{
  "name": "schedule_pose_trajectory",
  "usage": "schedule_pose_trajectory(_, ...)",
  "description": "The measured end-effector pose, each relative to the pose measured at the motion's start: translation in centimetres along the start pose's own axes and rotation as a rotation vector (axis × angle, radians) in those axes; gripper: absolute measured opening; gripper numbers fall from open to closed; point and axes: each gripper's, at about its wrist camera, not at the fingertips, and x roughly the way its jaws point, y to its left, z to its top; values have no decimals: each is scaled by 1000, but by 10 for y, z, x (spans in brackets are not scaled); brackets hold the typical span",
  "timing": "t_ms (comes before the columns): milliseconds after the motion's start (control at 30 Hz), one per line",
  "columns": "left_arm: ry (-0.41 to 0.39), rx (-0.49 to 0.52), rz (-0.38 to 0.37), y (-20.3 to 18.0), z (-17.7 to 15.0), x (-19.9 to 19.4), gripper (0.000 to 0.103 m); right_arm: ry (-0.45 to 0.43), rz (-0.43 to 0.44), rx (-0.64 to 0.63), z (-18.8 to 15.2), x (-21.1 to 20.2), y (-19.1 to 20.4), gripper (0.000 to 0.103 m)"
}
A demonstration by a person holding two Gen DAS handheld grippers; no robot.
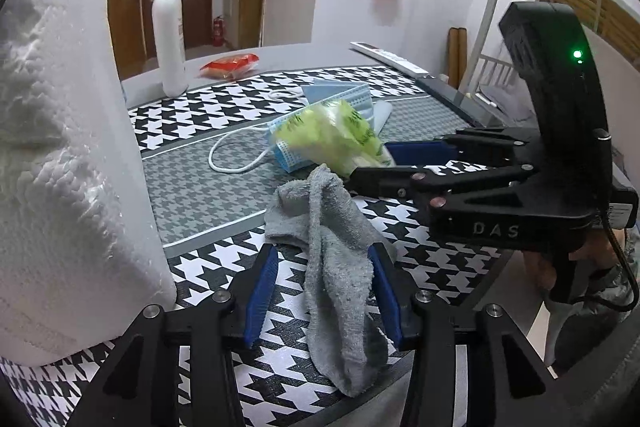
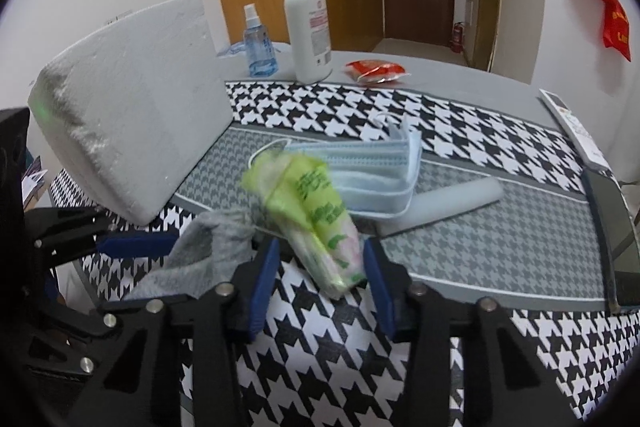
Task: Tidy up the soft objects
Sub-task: 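Close the left tool on the grey sock while the right tool grasps the green packet, then lift the grey sock with the left tool while the right tool lifts the green packet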
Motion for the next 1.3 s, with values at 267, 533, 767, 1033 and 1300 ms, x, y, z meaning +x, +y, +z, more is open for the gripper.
schedule_pose_trajectory(267, -1, -20, 12, 0, -2, -1, 49, 17, -8, 3, 2, 4, 2, 44)
schedule_pose_trajectory(533, -5, -24, 24, -4, -5, -5, 49, 14, -12, 3, 8, 9, 0, 44)
schedule_pose_trajectory(767, -6, -39, 35, -3, -7, -7, 49, -1, -3, -47, 15, 10, 10, 51)
schedule_pose_trajectory(1033, -6, -50, 38, -2, -8, -8, 49, 25, 0, -72, 11, 19, 14, 50)
schedule_pose_trajectory(1300, -13, -41, 49, -5, -8, -9, 49, 13, 18, -68, 8, 13, 15, 24)
